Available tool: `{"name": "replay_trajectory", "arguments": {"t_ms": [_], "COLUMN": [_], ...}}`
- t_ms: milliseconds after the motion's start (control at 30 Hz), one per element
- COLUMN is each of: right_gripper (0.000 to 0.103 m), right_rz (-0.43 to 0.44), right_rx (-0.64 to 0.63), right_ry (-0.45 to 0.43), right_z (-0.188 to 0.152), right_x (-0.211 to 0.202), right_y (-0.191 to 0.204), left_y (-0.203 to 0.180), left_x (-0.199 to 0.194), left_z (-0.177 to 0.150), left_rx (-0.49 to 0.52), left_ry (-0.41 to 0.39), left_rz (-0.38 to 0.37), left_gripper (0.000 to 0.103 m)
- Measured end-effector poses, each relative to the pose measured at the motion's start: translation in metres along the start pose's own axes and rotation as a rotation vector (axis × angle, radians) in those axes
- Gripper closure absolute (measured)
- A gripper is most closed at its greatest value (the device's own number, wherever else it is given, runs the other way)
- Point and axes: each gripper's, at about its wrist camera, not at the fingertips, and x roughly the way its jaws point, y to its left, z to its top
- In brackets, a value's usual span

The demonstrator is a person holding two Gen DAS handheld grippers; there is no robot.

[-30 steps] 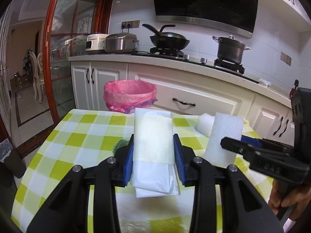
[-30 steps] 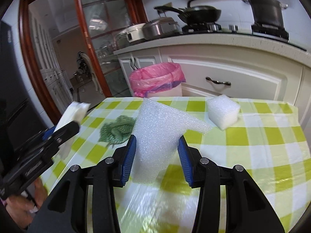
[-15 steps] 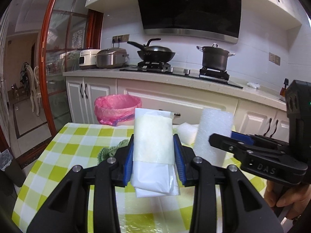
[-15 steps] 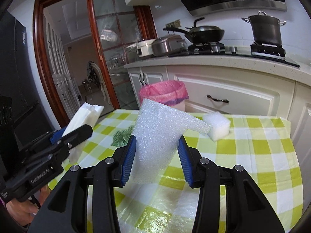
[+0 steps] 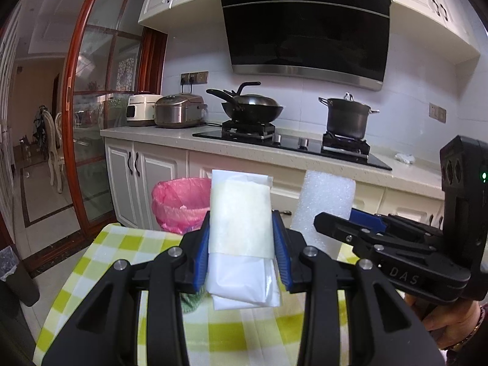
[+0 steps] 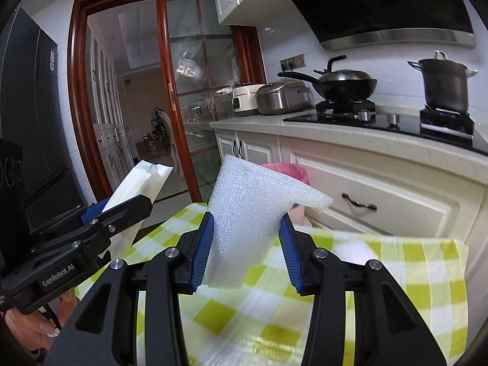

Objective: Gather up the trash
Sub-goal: 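Carry the paper pad and foam piece over the pink bin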

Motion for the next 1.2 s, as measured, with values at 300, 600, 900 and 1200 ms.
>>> {"name": "replay_trajectory", "arguments": {"t_ms": [300, 600, 900, 1200], "right_gripper": [0.061, 0.06, 0.06, 0.06], "right_rz": [0.003, 0.012, 0.028, 0.042], "right_rx": [-0.017, 0.018, 0.022, 0.043], "right_ry": [0.008, 0.061, 0.103, 0.143], "right_z": [0.028, 0.037, 0.052, 0.07], "right_x": [0.06, 0.134, 0.223, 0.31], "right_y": [-0.013, -0.046, -0.074, -0.104], "left_y": [0.026, 0.061, 0.105, 0.154], "left_x": [0.06, 0.129, 0.216, 0.308], "left_z": [0.016, 0.021, 0.032, 0.046], "left_rx": [0.011, 0.018, 0.028, 0.028], "left_ry": [0.037, 0.078, 0.124, 0.169], "left_rz": [0.003, 0.02, 0.04, 0.089], "left_gripper": [0.067, 0.067, 0.067, 0.067]}}
